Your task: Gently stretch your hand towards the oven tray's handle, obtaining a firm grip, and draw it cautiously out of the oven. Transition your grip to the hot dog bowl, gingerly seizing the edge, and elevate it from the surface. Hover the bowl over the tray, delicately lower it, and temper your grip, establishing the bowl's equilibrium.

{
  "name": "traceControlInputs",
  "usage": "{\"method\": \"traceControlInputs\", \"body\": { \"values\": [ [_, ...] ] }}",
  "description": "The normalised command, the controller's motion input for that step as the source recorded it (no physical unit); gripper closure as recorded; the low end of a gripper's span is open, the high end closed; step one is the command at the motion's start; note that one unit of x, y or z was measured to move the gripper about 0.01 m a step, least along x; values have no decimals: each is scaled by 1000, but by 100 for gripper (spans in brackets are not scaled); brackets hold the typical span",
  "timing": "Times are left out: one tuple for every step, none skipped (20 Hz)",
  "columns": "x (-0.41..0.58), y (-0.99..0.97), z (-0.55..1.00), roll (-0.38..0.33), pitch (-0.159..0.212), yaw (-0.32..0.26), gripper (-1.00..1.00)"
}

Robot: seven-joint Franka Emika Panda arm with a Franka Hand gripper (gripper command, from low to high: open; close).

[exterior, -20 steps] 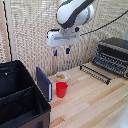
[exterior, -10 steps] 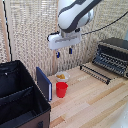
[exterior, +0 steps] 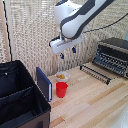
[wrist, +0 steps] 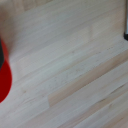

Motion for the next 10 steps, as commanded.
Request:
{"method": "traceControlInputs", "body": {
  "values": [
    [29,-194,-51,-326,0,136,-100],
    [34,-186,-60,-329,0,137,-100],
    [51,-174,-69,-330,0,137,-100],
    [69,-163,-69,-330,0,137,-100],
    [80,-157,-66,-328,1,137,-100],
    [80,-149,-63,-328,14,139,-100],
    [77,-146,-63,-329,28,139,-100],
    [89,-143,-60,-328,42,136,-100],
    [91,-146,-60,-329,47,134,-100],
    [94,-146,-60,-329,48,133,-100]
  ]
}}
